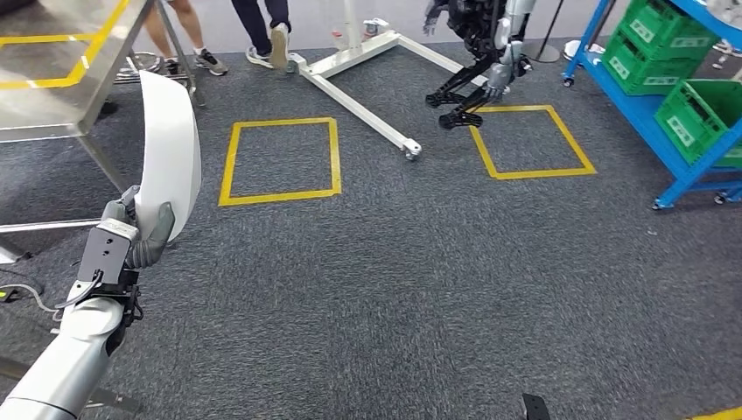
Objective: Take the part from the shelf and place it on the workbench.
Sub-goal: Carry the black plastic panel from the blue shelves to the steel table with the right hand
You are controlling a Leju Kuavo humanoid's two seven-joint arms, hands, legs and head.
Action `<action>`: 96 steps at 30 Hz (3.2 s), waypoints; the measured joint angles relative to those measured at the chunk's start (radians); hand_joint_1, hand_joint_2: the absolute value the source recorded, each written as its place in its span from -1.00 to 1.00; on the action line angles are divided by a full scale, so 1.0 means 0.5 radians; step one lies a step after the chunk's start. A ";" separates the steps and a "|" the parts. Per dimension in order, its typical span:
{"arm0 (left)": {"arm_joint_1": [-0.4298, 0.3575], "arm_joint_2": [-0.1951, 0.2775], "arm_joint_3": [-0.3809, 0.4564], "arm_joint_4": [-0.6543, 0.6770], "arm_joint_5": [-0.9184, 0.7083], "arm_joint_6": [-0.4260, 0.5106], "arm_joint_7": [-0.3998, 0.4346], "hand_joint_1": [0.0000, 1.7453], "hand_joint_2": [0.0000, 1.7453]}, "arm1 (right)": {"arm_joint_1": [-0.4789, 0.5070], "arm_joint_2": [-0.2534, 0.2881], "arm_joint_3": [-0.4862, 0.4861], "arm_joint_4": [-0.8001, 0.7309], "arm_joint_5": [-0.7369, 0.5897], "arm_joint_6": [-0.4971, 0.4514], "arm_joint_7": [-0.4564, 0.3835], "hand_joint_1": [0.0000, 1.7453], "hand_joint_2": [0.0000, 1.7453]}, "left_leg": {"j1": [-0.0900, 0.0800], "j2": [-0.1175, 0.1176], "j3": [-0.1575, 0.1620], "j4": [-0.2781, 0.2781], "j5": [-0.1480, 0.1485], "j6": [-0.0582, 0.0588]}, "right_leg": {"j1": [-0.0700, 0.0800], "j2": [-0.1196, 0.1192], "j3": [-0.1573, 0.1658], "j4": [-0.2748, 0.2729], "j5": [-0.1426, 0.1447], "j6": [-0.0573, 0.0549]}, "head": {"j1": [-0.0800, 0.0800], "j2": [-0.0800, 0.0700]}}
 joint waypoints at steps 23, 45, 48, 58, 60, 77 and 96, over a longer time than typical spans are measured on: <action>-0.033 0.043 0.047 0.021 0.000 0.022 0.002 1.00 1.00 | 0.012 0.010 -0.004 0.000 0.004 0.016 -0.040 -1.00 -1.00 | -0.025 0.137 -0.012 0.073 -0.042 -0.061 | 0.033 -0.171 0.107 -0.319 0.211 -0.084 | -0.015 0.000; -0.098 0.143 0.064 0.049 0.067 0.059 0.002 1.00 1.00 | -0.001 -0.010 -0.004 0.002 0.029 0.031 -0.014 -1.00 -1.00 | 0.021 -0.084 -0.165 0.251 -0.106 -0.119 | -0.018 0.048 0.088 -0.305 0.224 -0.078 | -0.018 0.000; -0.098 0.143 0.061 0.059 0.083 0.062 0.003 1.00 1.00 | 0.010 -0.010 -0.004 0.002 0.029 0.028 -0.012 -1.00 -1.00 | 0.020 -0.003 -0.315 0.595 -0.251 -0.128 | -0.004 -0.032 0.085 -0.305 0.220 -0.090 | -0.026 0.000; -0.093 0.148 0.056 0.054 0.098 0.068 0.001 1.00 1.00 | 0.000 -0.010 -0.004 0.003 0.023 0.026 -0.012 -1.00 -1.00 | -0.013 0.067 -0.010 0.036 -0.016 -0.031 | 0.019 -0.197 0.117 -0.283 0.169 -0.026 | -0.020 0.000; -0.095 0.142 0.055 0.050 0.098 0.068 0.000 1.00 1.00 | 0.001 -0.010 -0.003 0.003 0.023 0.026 -0.012 -1.00 -1.00 | 0.002 0.022 -0.007 0.024 -0.004 -0.013 | 0.007 -0.061 0.049 -0.125 0.076 -0.003 | -0.013 0.000; -0.076 0.144 0.041 0.053 0.098 0.069 0.002 1.00 1.00 | 0.008 -0.013 -0.005 0.010 0.023 0.023 -0.011 -1.00 -1.00 | 0.011 -0.030 -0.242 0.435 -0.194 -0.133 | -0.010 0.000 0.093 -0.320 0.235 -0.085 | -0.029 0.000; -0.017 0.171 0.035 0.003 0.136 0.128 0.002 1.00 1.00 | 0.019 -0.014 -0.006 0.013 0.028 0.023 -0.001 -1.00 -1.00 | 0.001 -0.125 -0.026 0.031 0.016 0.003 | -0.003 0.045 -0.107 0.150 0.043 0.016 | -0.003 0.000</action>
